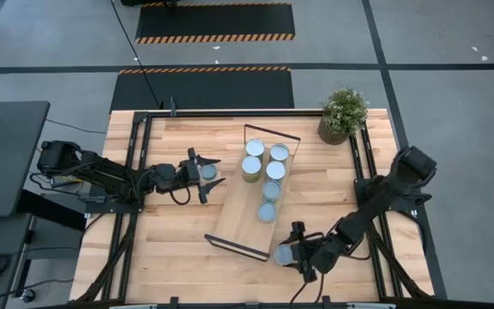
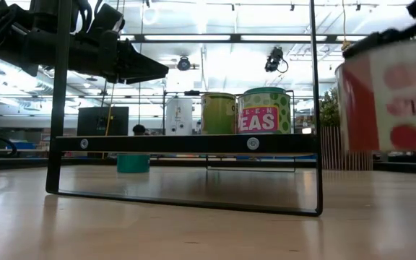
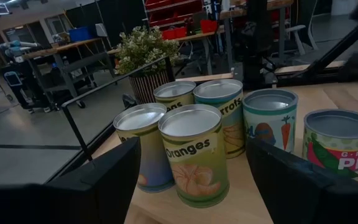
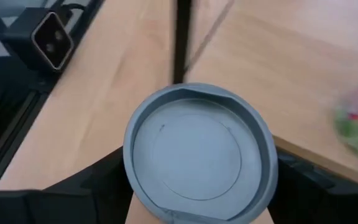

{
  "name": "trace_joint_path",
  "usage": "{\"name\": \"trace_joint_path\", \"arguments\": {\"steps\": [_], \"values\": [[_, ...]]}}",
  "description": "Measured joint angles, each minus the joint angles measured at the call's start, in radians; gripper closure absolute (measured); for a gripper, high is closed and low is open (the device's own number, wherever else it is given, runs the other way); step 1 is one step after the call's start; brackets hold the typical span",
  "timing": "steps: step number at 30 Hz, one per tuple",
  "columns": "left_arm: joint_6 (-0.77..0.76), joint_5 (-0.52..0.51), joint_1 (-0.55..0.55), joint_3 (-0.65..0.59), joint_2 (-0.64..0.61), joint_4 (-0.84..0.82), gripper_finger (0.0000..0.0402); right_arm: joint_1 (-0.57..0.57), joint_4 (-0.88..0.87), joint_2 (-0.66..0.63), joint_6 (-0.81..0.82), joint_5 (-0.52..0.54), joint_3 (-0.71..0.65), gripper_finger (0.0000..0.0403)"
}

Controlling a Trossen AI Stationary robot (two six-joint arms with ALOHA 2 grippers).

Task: Pick and place cans onto a shelf
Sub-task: Put the canned diced tomatoes on the shelf

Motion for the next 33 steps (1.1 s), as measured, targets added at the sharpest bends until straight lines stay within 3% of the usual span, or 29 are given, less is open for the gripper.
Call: {"name": "trace_joint_path", "arguments": {"steps": [4,8,13,19,27,33], "values": [[-0.019,0.008,0.0,0.0,0.0,0.0,0.0104,-0.012,-0.12,-0.132,0.02,0.041,0.0,0.01],[-0.042,0.081,0.0,0.0,0.0,-0.001,0.0104,-0.049,-0.154,-0.229,-0.034,0.093,0.0,0.01],[-0.048,0.147,0.0,0.0,0.0,-0.012,0.0104,-0.128,-0.182,-0.288,-0.104,0.11,0.026,0.01],[-0.071,0.149,0.0,0.0,-0.023,-0.043,0.0104,-0.252,-0.292,-0.264,-0.204,0.093,0.157,0.01],[-0.105,0.147,0.0,0.001,-0.183,-0.252,0.0104,-0.418,-0.303,-0.229,-0.336,-0.029,0.286,0.0101],[-0.125,0.114,0.0,0.001,-0.278,-0.394,0.0104,-0.503,-0.317,-0.086,-0.388,-0.141,0.394,0.0101]]}}
